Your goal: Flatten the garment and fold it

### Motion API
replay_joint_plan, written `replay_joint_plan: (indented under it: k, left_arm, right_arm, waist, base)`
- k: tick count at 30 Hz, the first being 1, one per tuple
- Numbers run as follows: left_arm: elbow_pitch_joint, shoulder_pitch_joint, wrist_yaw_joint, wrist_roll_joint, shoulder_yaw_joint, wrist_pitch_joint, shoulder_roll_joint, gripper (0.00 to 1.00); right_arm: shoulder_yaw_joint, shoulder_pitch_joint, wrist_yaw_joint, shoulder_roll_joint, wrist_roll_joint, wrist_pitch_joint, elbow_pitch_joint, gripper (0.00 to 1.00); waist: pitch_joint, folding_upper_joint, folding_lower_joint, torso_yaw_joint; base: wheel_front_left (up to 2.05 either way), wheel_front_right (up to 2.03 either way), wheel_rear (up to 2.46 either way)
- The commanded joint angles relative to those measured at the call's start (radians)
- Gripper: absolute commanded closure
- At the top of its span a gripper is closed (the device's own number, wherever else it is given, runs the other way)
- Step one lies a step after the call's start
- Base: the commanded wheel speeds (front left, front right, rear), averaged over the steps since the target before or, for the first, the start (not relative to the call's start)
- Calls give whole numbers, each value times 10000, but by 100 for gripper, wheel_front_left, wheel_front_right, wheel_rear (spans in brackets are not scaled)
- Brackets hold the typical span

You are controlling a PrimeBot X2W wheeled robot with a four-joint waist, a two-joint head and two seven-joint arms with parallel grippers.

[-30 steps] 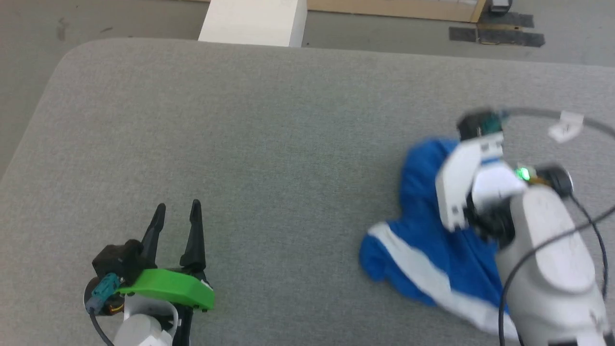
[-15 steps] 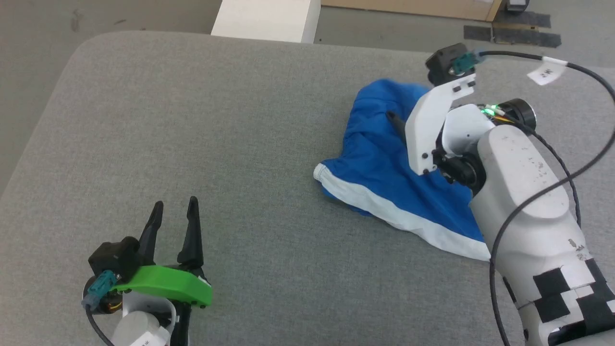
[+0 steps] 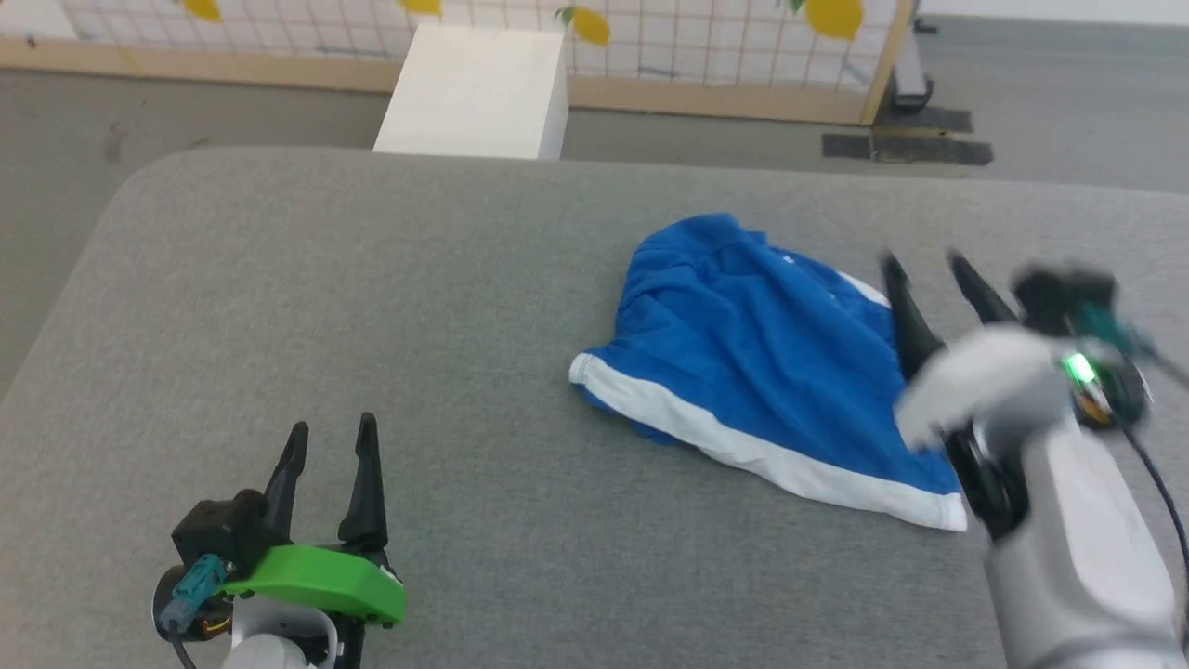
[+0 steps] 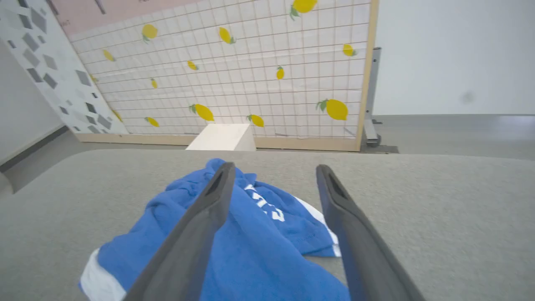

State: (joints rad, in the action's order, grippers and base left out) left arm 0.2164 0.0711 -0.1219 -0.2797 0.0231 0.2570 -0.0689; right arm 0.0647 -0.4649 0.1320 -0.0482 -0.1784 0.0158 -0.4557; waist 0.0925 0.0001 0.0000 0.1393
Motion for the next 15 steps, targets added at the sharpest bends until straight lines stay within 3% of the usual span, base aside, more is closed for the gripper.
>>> replay_joint_plan:
  k: [1,8,15]
  left_arm:
    - [-66,-64,43,74,-29,47,33,0]
    - [-133,-160,74,33,-71,47,81,0]
    - [166,162,43,-737,-116,-147,132,0]
  right_arm:
    - [220,725,-13,-20,201,-145,362,0]
    - [947,3490,-13,-20,-394,128,1616,0]
    - [1137,4210,-13,-20,-931,326,2314,0]
  waist:
    - [-289,-1,0,-307]
    - [-177,-1,0,-643]
    - [52,-1,0,-1061]
  base:
    - [0,0,0]
    - [0,0,0]
    - [0,0,0]
